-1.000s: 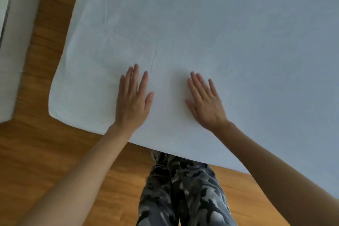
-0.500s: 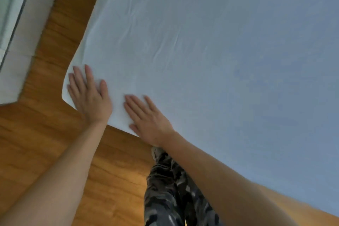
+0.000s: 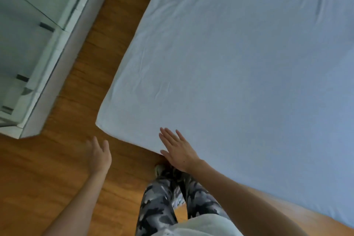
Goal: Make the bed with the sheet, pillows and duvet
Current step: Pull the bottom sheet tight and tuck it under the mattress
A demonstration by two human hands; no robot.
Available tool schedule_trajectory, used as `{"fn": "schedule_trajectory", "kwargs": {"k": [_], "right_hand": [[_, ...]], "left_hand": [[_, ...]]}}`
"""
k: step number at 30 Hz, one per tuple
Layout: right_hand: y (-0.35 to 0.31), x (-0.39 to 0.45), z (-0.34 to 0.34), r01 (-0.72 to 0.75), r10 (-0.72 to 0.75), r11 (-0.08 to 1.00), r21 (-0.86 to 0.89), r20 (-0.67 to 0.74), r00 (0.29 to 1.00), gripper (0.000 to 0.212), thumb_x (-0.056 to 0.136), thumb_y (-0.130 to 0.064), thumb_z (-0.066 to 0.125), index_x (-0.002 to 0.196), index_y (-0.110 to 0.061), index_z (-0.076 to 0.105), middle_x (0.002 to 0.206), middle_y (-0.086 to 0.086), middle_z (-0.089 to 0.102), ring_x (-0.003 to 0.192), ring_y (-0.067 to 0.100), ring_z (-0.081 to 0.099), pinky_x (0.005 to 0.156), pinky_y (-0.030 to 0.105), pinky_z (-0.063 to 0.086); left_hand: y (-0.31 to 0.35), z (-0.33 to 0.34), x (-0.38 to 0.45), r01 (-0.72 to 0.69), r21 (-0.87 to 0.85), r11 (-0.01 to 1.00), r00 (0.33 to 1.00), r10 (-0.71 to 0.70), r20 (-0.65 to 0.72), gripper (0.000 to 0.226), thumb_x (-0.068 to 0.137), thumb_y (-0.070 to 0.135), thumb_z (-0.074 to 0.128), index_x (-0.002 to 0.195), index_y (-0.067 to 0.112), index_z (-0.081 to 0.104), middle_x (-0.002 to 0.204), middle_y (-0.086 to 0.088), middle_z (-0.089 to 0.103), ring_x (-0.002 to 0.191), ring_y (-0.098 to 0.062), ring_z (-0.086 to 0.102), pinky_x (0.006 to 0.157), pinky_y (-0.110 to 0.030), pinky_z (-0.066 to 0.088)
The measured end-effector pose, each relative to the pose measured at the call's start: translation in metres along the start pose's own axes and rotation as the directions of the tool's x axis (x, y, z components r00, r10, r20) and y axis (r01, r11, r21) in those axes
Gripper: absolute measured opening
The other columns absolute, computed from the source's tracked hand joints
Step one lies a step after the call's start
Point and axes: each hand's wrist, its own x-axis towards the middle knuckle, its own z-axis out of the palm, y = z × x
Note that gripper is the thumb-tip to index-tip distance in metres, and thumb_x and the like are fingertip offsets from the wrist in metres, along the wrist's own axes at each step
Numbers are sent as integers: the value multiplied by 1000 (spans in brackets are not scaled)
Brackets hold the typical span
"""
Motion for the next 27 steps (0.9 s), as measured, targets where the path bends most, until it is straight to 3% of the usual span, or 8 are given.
{"fn": "schedule_trajectory", "kwargs": {"k": [3, 5, 7, 10, 12, 20, 24, 27], "right_hand": [[-10, -40, -50, -98, 99, 995, 36, -22, 995, 67, 98, -51, 3, 154, -13, 4, 161, 0, -6, 141, 9, -21, 120, 38, -8], [-22, -61, -86, -134, 138, 989, 69, -52, 989, 84, 84, -57, -12, 154, -13, 5, 161, 1, -2, 146, 12, -12, 119, 35, -10], [-36, -76, -117, -156, 164, 983, 98, -82, 983, 90, 79, -59, -14, 154, -13, 8, 162, 2, 3, 149, 16, -3, 115, 29, -12], [-54, -84, -147, -222, 244, 965, 140, -169, 955, 65, 100, -50, 15, 153, -13, 17, 161, 3, 13, 148, 19, 9, 117, 28, -2], [-66, -78, -155, -258, 297, 948, 185, -225, 928, 57, 103, -39, 34, 152, -12, 20, 160, 4, 17, 147, 21, 16, 118, 28, 6], [-164, 30, -160, -474, 554, 799, 370, -146, 820, 58, 100, -46, 39, 150, -21, 26, 154, -1, 33, 138, 18, 35, 109, 30, 32], [-244, 96, -178, -500, 718, 585, 639, -122, 685, 56, 98, -46, 45, 147, -22, 34, 148, -2, 43, 130, 16, 45, 104, 31, 39], [-296, 131, -198, -454, 784, 469, 758, -120, 609, 55, 96, -45, 50, 144, -22, 39, 144, -4, 48, 125, 12, 50, 101, 29, 42]], "left_hand": [[12, -50, -42, -52, 45, 998, 997, 49, 66, 58, 104, 40, 28, 154, 11, 18, 161, -14, 11, 147, -32, 15, 116, -50, 21], [24, -85, -59, -71, 26, 997, 996, 70, 53, 57, 104, 40, 30, 153, 11, 21, 160, -14, 16, 146, -32, 19, 115, -51, 24], [43, -118, -70, -116, -16, 993, 992, 117, 41, 55, 103, 37, 34, 150, 10, 27, 156, -16, 25, 143, -33, 26, 114, -51, 28], [73, -155, -78, -220, -120, 968, 969, 231, 86, 49, 102, 32, 40, 146, 10, 36, 149, -15, 37, 136, -31, 37, 108, -48, 35], [89, -175, -73, -292, -176, 940, 943, 313, 111, 45, 102, 30, 42, 143, 11, 42, 144, -12, 44, 130, -27, 44, 102, -42, 39], [77, -245, 26, -525, -165, 835, 779, 549, 304, 38, 100, 27, 46, 136, 15, 51, 138, -4, 52, 124, -17, 49, 99, -31, 42], [51, -321, 93, -588, -86, 804, 729, 573, 374, 35, 99, 26, 49, 132, 18, 54, 135, 0, 55, 120, -15, 53, 99, -33, 46], [37, -387, 136, -629, -19, 777, 709, 584, 396, 33, 99, 24, 49, 131, 17, 56, 129, 1, 58, 112, -10, 54, 89, -21, 42]]}}
